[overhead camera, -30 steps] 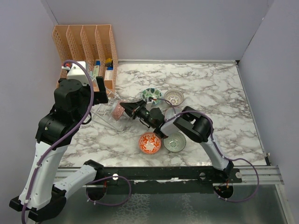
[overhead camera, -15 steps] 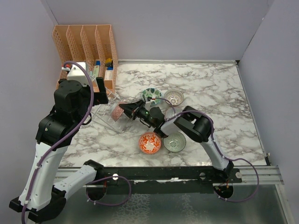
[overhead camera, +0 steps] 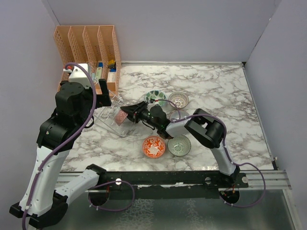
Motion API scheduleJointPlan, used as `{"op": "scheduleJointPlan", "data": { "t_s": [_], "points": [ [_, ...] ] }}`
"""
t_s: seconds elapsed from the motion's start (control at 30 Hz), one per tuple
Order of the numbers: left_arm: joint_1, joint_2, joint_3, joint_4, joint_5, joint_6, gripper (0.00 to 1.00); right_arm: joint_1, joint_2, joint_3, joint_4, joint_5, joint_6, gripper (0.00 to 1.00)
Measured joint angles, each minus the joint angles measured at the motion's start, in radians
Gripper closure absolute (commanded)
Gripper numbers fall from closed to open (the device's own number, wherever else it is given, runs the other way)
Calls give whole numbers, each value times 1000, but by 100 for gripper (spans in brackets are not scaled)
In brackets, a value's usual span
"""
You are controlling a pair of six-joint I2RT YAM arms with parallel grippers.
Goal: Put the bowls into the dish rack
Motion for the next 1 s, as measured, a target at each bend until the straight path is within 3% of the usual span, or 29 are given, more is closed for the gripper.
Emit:
{"op": "scheduleJointPlan", "data": {
  "t_s": [0.17,0.5,1.0],
  "points": [
    [0,0,-3,1,0,0,1,3,-6,0,-56,-3,0,58],
    [0,5,-17,11,2,0,1,6,-39,-24,-107,-14,-4,43],
    [0,17,-35,31,10,0,1,6,-157,-148,-247,-48,-13,34]
  ]
}}
